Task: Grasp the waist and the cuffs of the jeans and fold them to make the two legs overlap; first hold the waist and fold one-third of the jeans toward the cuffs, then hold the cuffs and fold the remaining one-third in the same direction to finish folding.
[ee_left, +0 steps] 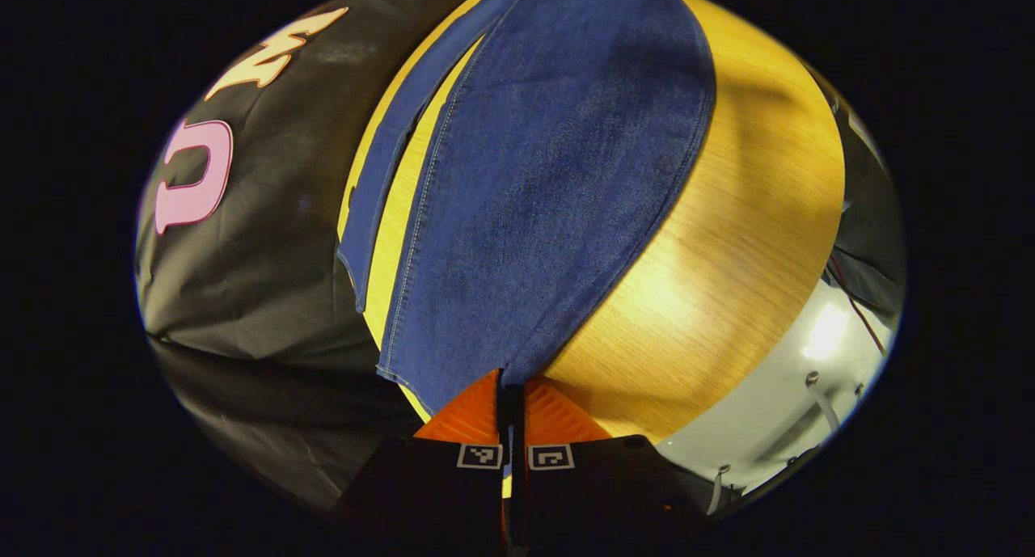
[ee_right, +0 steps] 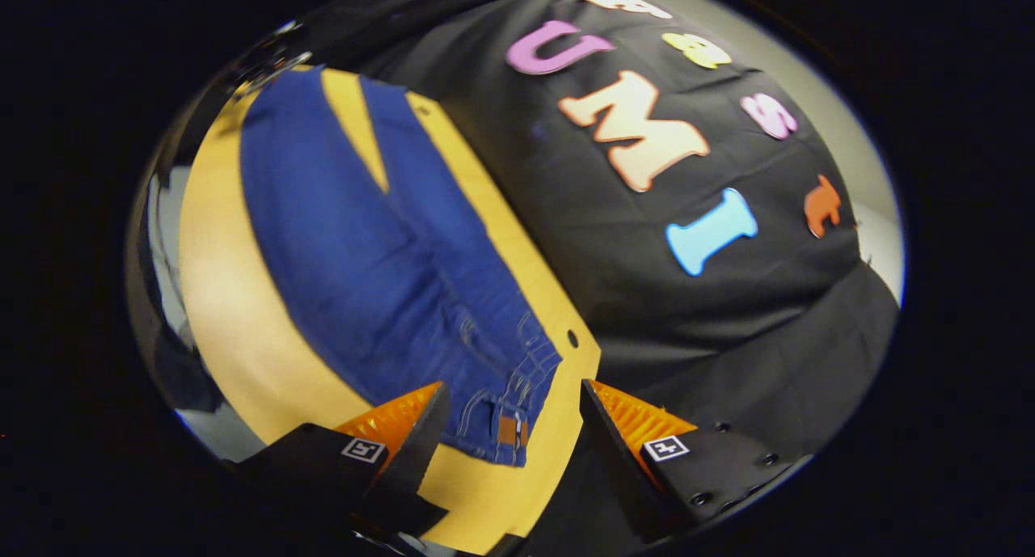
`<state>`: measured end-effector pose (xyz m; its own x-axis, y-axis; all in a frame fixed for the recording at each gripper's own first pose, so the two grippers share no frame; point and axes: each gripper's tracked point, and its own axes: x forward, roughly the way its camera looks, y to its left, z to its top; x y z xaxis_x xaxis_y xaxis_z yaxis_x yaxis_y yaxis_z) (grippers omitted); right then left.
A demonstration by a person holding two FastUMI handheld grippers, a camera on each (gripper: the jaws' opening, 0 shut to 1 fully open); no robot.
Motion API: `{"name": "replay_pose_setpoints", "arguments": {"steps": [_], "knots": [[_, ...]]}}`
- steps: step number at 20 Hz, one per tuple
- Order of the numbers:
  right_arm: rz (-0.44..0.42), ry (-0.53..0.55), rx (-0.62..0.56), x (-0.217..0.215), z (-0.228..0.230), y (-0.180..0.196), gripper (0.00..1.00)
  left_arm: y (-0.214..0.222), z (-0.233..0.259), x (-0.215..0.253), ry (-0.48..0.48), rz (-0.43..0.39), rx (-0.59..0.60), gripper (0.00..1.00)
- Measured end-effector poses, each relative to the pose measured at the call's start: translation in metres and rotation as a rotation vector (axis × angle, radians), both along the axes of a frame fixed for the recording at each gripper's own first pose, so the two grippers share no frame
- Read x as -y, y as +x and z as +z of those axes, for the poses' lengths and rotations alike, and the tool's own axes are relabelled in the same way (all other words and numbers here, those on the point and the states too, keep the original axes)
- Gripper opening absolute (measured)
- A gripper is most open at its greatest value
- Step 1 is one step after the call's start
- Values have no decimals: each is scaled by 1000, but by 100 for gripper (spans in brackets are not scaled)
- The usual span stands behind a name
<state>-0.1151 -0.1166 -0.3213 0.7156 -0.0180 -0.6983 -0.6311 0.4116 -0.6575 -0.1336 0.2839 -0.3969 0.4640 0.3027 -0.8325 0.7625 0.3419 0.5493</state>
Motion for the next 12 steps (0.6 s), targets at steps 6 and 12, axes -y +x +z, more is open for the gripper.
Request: {"name": "replay_pose_setpoints", "arguments": {"steps": [6, 12], "knots": [[220, -127, -173, 8, -64, -31, 100, 0, 0, 0, 21, 18, -1, 0], [358, -210, -242, 11, -104, -43, 92, 0, -1, 0, 44, 34, -3, 0]]}}
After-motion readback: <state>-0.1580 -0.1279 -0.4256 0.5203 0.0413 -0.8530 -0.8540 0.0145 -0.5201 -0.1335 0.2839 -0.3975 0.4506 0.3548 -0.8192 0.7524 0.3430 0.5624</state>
